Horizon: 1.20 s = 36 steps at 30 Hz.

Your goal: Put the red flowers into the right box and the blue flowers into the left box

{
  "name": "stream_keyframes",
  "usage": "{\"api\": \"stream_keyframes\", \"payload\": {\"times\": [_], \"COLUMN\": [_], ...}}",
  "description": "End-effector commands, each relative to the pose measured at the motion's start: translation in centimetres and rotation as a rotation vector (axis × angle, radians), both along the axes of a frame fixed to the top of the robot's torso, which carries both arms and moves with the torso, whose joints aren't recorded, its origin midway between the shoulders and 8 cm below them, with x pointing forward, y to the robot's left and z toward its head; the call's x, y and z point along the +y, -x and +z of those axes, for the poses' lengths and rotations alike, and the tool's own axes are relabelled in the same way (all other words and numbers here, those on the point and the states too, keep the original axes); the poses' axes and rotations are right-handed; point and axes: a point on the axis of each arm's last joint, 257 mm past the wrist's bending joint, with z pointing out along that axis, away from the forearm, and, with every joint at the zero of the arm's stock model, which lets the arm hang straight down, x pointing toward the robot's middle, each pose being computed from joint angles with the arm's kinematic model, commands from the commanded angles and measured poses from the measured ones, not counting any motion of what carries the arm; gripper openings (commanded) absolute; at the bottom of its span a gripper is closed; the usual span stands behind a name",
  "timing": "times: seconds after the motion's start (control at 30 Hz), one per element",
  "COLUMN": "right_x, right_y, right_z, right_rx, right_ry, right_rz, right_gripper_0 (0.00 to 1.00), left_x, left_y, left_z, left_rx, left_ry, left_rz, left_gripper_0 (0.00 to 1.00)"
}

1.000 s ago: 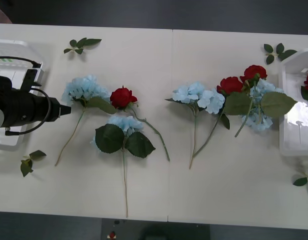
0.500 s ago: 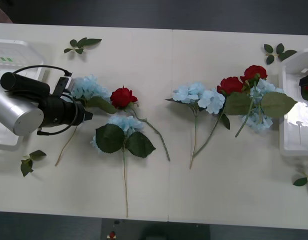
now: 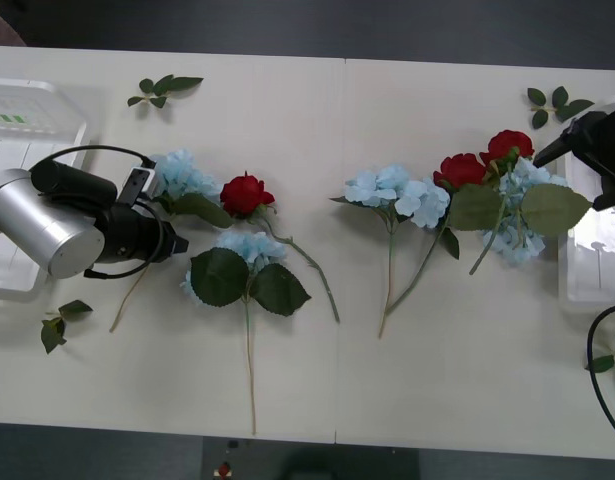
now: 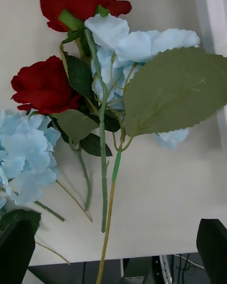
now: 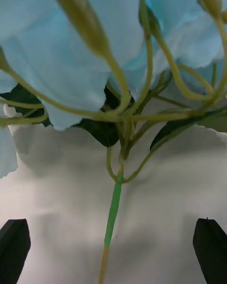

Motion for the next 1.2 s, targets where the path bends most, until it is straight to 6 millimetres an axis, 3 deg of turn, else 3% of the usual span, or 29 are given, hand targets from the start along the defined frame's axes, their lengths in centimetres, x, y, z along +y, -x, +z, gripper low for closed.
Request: {"api": "stream_keyframes", "payload": {"times": [0.03,0.27,0.33,0.37,0.43,0.47,0.5,0.87,1.0,1.2], "right_x": [0.8,1.4,1.5,1.6,1.7,1.8,1.9,2.6,2.8,3.1], "right_y": [-0.9,-0.6,-0.4,-0.2,-0.1,0.0,0.0,0.6,0.7,1.2], "right_z": [0.7,-1.2,-1.8,-2.5,-2.9,-3.1,-3.4,-5.5,-5.9,-6.8], "right_rx": [0.01,0.058,0.076,0.093,0.105,0.109,0.114,0.163,0.168,0.188], "right_ry": [0.033,0.054,0.056,0.063,0.082,0.089,0.097,0.105,0.113,0.138], "right_rz": [-0.086,-0.092,-0.089,-0.085,-0.078,-0.074,-0.072,-0.064,-0.063,-0.041], "right_gripper_0": [1.0,1.0,1.0,1.0,1.0,1.0,1.0,1.0,1.0,0.93], "left_x": [-0.8,-0.7,-0.9,-0.7,-0.8,-0.7,-0.7,-0.2,1.3,7.0], "left_y": [-2.3,-2.8,-2.8,-2.8,-2.8,-2.8,-2.9,-3.3,-4.4,-6.6], "left_z": [2.3,1.3,1.0,0.9,0.9,1.0,1.0,1.8,3.8,10.6], "left_rx": [-0.058,-0.04,-0.038,-0.038,-0.038,-0.038,-0.039,-0.05,-0.083,-0.186], "left_ry": [-0.003,-0.033,-0.039,-0.042,-0.041,-0.041,-0.041,-0.047,-0.069,-0.134], "left_rz": [-0.024,-0.025,-0.031,-0.03,-0.03,-0.029,-0.029,-0.021,-0.009,0.044], "left_gripper_0": [1.0,1.0,0.89,0.61,0.22,0.07,0.0,0.0,0.0,0.0]}}
